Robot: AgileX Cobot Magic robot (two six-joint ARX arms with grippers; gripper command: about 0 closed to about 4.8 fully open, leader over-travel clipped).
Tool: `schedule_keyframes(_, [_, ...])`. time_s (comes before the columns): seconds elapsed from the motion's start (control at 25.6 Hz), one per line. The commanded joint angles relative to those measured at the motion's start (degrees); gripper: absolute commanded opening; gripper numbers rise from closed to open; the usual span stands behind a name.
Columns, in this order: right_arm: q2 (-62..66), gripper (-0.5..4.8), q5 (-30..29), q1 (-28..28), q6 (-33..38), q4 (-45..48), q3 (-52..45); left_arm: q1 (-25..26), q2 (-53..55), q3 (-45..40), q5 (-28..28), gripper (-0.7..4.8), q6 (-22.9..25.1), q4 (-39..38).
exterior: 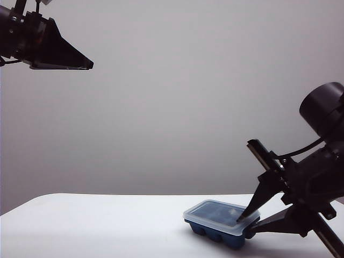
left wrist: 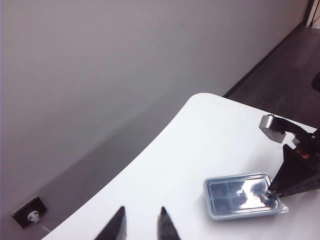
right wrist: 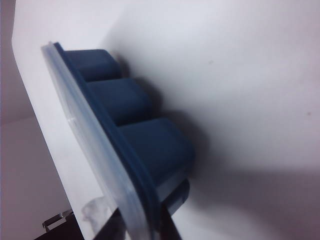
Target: Pick up the ice cube tray, remove its lid, and then place both the tray and the lid back on the table.
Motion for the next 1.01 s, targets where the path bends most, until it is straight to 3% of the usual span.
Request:
schedule_keyframes(0.04, [1.0,0.01,1.6,0.7,0.1,1.1,1.1,0.0,-0.2,0.1,0.4,0.85,0.2,0.3])
schedule_keyframes(0.19, [1.0,-0.09,0.8,0.5,0.1,4.3,1.6,0.0,-0.2,0.1,0.2,0.85,1.4,-0.1])
schedule_keyframes(0.35, [0.9,-0.09,-6.6,0.5,0.1,6.7,3.5,0.0,-0.2,0.1,0.4,1.24,1.6,-0.1])
schedule_keyframes(0.39, [0.6,-0.08,-10.8,0.5,0.5,7.8,4.4,0.0,-0.2,0.1,0.4,1.98,3.0,-0.1])
schedule_keyframes(0.43, [0.4,-0.08,-13.5,0.5,1.2,8.5,4.9,0.0,-0.2,0.1,0.5,2.32,4.0,-0.1])
schedule_keyframes(0.51, [-0.3,-0.09,-22.3,0.5,3.0,9.7,6.7,0.1,-0.2,0.1,1.5,3.52,6.3,-0.2])
schedule_keyframes(0.58, [-1.3,-0.09,-31.1,0.5,4.4,10.6,8.1,0.2,-0.2,0.1,5.5,4.54,6.7,-0.3])
schedule_keyframes(0.62, [-2.4,-0.09,-36.6,0.5,5.0,10.5,8.9,0.2,-0.2,0.1,10.6,4.79,6.5,-1.1])
schedule_keyframes(0.78, [-3.0,-0.09,-44.6,0.5,9.7,14.5,9.6,0.0,-0.2,0.1,17.6,4.79,6.5,-5.7])
schedule_keyframes(1.01, [-3.0,-0.08,-47.8,0.5,14.1,19.3,9.6,0.1,-0.2,0.1,24.6,4.79,8.7,-16.9])
